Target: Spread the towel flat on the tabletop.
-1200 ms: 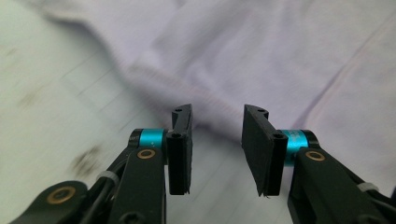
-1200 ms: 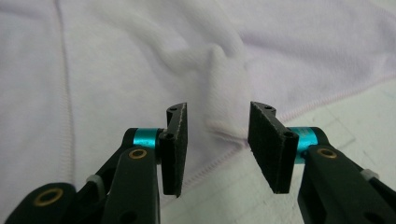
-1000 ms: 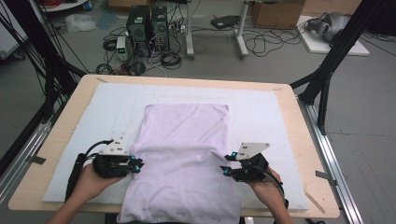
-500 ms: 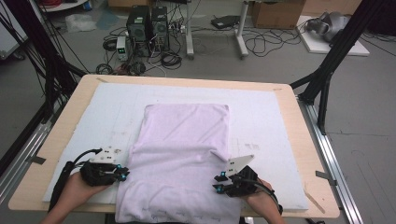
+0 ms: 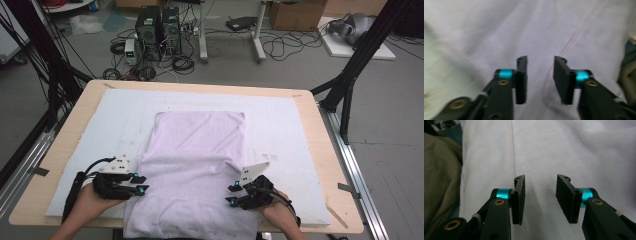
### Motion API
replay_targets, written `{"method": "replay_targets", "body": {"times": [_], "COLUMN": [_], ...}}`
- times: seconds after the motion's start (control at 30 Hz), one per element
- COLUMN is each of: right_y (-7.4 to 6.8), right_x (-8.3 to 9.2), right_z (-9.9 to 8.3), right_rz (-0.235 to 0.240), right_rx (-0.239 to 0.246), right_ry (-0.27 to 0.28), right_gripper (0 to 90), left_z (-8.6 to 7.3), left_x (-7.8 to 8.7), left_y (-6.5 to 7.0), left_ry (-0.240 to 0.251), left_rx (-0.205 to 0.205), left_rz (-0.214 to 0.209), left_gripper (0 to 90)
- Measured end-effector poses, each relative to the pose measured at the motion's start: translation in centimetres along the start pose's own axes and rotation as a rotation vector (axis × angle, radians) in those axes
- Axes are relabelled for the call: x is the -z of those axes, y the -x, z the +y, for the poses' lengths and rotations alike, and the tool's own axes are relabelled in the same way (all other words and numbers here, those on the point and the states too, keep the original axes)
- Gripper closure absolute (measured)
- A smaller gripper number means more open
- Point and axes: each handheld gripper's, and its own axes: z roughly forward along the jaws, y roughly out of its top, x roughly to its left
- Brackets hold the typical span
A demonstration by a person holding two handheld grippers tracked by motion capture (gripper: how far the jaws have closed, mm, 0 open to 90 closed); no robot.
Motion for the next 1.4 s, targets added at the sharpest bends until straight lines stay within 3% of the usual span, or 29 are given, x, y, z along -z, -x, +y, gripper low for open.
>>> {"method": "replay_targets", "body": {"times": [0.03,0.1,0.13,0.17,0.2,0.27,0.37,0.43,0.47,0.5,0.53,0.6,0.63,0.7,0.8,0.87,0.9,0.93,0.97,1.0,1.07,1.17,1.23,1.3,1.33,1.4], "right_y": [-0.2,-0.3,-0.4,-0.4,-0.6,-1.1,-2.1,-3.5,-4.3,-5.0,-5.4,-5.1,-4.5,-3.0,-1.7,-1.4,-1.3,-1.2,-1.2,-1.3,-1.3,-1.7,-3.1,-4.9,-5.4,-5.3], "right_x": [-0.2,-0.2,-0.2,-0.2,-0.2,-0.3,0.0,0.4,0.9,1.5,2.1,3.0,3.0,2.5,1.1,0.0,0.0,0.0,0.1,0.0,0.1,0.6,1.3,2.6,3.2,3.8], "right_z": [0.0,0.0,0.0,0.1,0.1,0.2,-0.1,-0.4,-0.4,-0.3,0.0,0.6,0.9,0.9,0.5,0.1,-0.1,-0.3,-0.5,-0.5,-0.5,-0.8,-1.2,-1.3,-1.1,-0.5], "right_rz": [-0.007,-0.007,-0.009,-0.002,0.020,0.010,0.052,0.109,0.145,0.152,0.127,0.063,0.017,-0.019,-0.037,-0.059,-0.051,-0.041,-0.018,-0.016,-0.009,0.011,0.063,0.082,0.085,0.030], "right_rx": [0.004,0.013,0.014,0.011,0.018,0.026,0.024,0.020,0.029,0.051,0.063,0.072,0.077,0.053,0.025,0.045,0.030,0.020,0.015,0.028,0.023,0.017,0.029,0.040,0.045,0.054], "right_ry": [0.000,0.001,-0.003,-0.003,-0.008,-0.011,-0.013,0.005,0.025,0.039,0.050,0.048,0.034,0.018,-0.003,-0.049,-0.012,0.000,0.006,0.012,0.006,-0.013,-0.007,0.021,0.047,0.071], "right_gripper": [58.0,67.2,73.2,81.3,86.3,87.5,87.8,87.6,86.8,84.8,80.2,73.0,69.5,67.8,64.2,66.1,71.2,78.3,86.9,87.5,88.2,88.7,88.6,87.3,83.8,76.4], "left_z": [0.0,-0.3,-0.3,-0.9,-1.1,-1.3,-2.5,-2.9,-3.5,-3.6,-3.5,-2.9,-2.5,-1.7,-1.1,-1.1,-1.4,-1.7,-1.9,-2.1,-2.3,-3.2,-3.8,-4.1,-4.0,-3.4], "left_x": [-1.1,-2.1,-2.1,-2.1,-2.0,-1.7,0.4,1.1,2.6,3.2,3.5,3.4,3.1,2.1,0.1,-1.3,-1.7,-1.7,-1.6,-1.5,-1.1,0.0,1.4,2.4,2.5,2.1], "left_y": [0.7,1.3,1.3,1.9,2.0,2.2,3.7,4.2,5.5,5.7,5.7,5.1,4.7,3.6,2.3,1.5,1.5,1.7,1.7,1.8,2.1,3.0,4.3,5.3,5.5,5.1], "left_ry": [-0.031,-0.077,-0.077,-0.055,-0.059,-0.060,-0.061,-0.055,-0.010,0.005,0.026,0.035,0.048,0.061,0.032,-0.030,-0.046,-0.020,-0.013,-0.009,-0.022,-0.021,-0.006,0.026,0.034,0.028], "left_rx": [-0.003,-0.036,-0.036,-0.085,-0.071,-0.091,-0.107,-0.118,-0.119,-0.118,-0.105,-0.105,-0.106,-0.093,-0.073,-0.064,-0.070,-0.090,-0.079,-0.077,-0.091,-0.096,-0.115,-0.127,-0.128,-0.123], "left_rz": [-0.050,-0.062,-0.062,-0.043,-0.058,-0.055,-0.073,-0.085,-0.111,-0.127,-0.128,-0.081,-0.073,-0.050,-0.003,0.001,-0.005,0.018,-0.003,-0.008,-0.014,-0.028,-0.051,-0.067,-0.052,-0.020], "left_gripper": [53.6,53.4,61.2,71.1,82.8,84.3,85.0,85.0,84.6,83.5,79.9,67.6,66.7,64.3,62.4,61.0,64.6,71.2,81.4,86.7,88.2,88.4,88.4,86.4,77.9,67.7]}}
